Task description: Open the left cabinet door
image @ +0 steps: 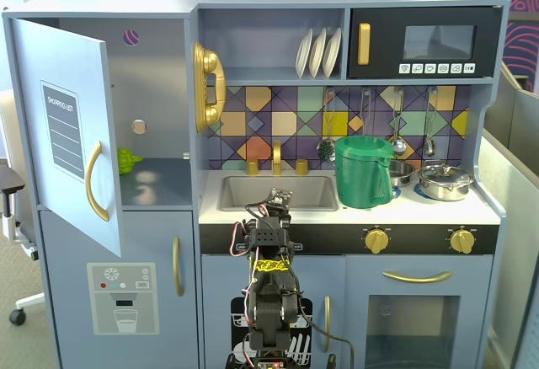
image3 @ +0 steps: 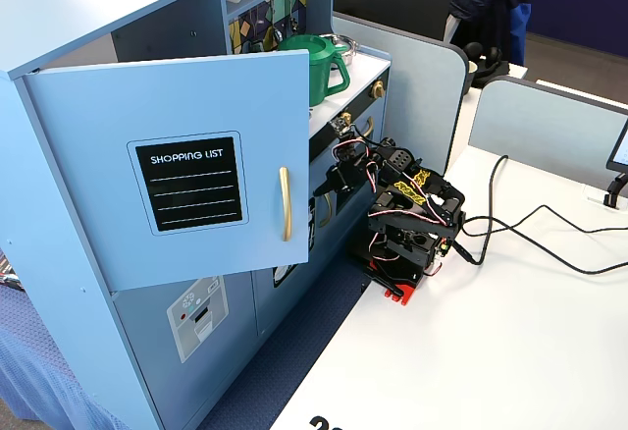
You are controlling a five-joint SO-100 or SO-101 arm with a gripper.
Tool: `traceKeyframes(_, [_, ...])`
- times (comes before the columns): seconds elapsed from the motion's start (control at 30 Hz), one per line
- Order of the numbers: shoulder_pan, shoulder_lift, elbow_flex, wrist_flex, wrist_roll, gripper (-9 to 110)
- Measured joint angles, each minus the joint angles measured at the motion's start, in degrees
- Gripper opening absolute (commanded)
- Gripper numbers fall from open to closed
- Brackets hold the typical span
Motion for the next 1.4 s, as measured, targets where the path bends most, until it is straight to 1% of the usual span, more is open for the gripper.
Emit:
traceKeyframes(0.37, [0.7,3.4,9.2,1.8,1.3,11])
traceKeyframes(0.7, [1.7,5.9,20.2,-2.9,0.7,10])
traceKeyframes(0.83, [2.0,7.6,24.0,-3.5,-2.0,11])
traceKeyframes(1.13, [2.5,7.9,24.8,-3.2,-10.7,10])
traceKeyframes(1.3, [3.8,11.9,24.8,2.4,-14.0,9])
traceKeyframes(1.37, [4.1,12.7,24.7,3.5,-14.1,7])
traceKeyframes(1.4, [4.5,12.9,24.7,3.8,-14.1,5])
